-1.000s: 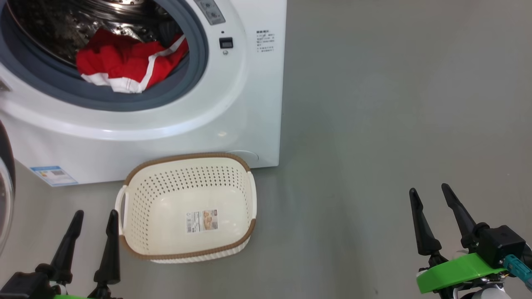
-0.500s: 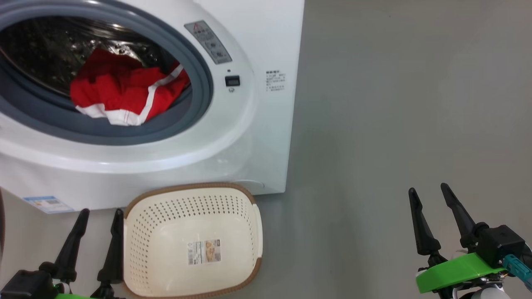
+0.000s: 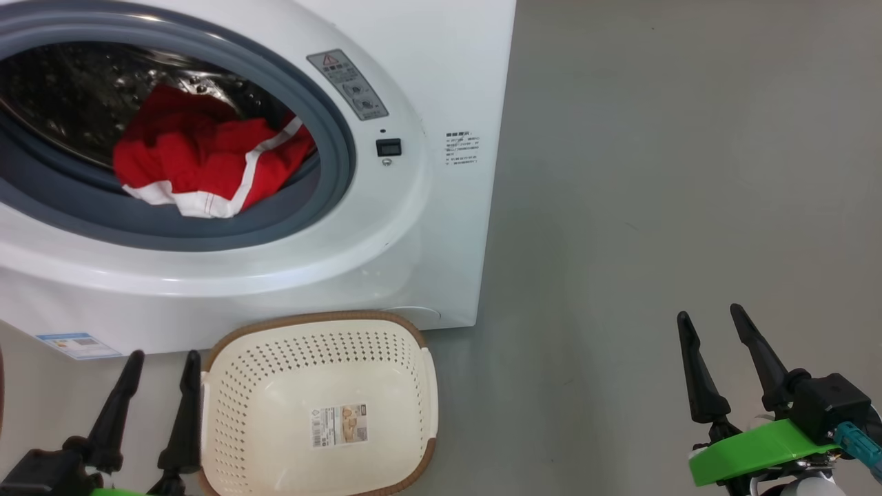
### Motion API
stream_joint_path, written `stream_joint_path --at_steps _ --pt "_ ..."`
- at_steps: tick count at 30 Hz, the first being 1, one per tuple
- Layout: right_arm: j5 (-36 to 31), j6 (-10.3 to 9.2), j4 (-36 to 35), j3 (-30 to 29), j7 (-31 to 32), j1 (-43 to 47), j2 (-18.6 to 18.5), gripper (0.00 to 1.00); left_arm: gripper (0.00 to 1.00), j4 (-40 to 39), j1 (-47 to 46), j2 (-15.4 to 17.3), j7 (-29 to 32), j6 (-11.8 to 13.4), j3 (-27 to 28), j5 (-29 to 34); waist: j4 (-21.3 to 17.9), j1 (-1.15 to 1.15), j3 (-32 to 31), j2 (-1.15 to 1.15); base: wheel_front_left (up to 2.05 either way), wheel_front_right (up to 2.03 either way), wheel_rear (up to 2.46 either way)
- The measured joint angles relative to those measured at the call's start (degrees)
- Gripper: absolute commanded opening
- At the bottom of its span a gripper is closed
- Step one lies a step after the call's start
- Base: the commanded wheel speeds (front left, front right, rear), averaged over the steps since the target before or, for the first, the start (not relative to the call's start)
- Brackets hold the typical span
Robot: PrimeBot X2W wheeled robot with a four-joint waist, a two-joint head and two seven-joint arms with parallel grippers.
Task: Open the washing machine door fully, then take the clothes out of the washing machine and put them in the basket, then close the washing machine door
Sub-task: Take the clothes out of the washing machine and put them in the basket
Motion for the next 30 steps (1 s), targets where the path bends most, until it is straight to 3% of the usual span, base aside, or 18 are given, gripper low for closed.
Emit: stream_joint_path --at_steps 8,18,30 --pt "1.0 0.00 -0.1 0.6 0.0 -0.9 0.0 1.00 1.00 3.9 -3.6 0.2 0.0 0.0 -0.4 2.0 -0.4 0.00 1.7 0.00 0.00 0.00 0.00" --pt "2.1 0.01 -0.6 2.1 0.0 -4.2 0.0 1.00 1.00 14.5 -20.9 4.5 0.0 0.0 -4.2 0.2 -1.0 0.00 7.2 0.00 0.00 0.00 0.00" --pt "2.9 0.00 -1.7 3.7 0.0 -8.6 0.0 1.00 1.00 34.2 -42.9 11.2 0.0 0.0 -16.4 -6.6 -3.2 0.00 15.2 0.00 0.00 0.00 0.00"
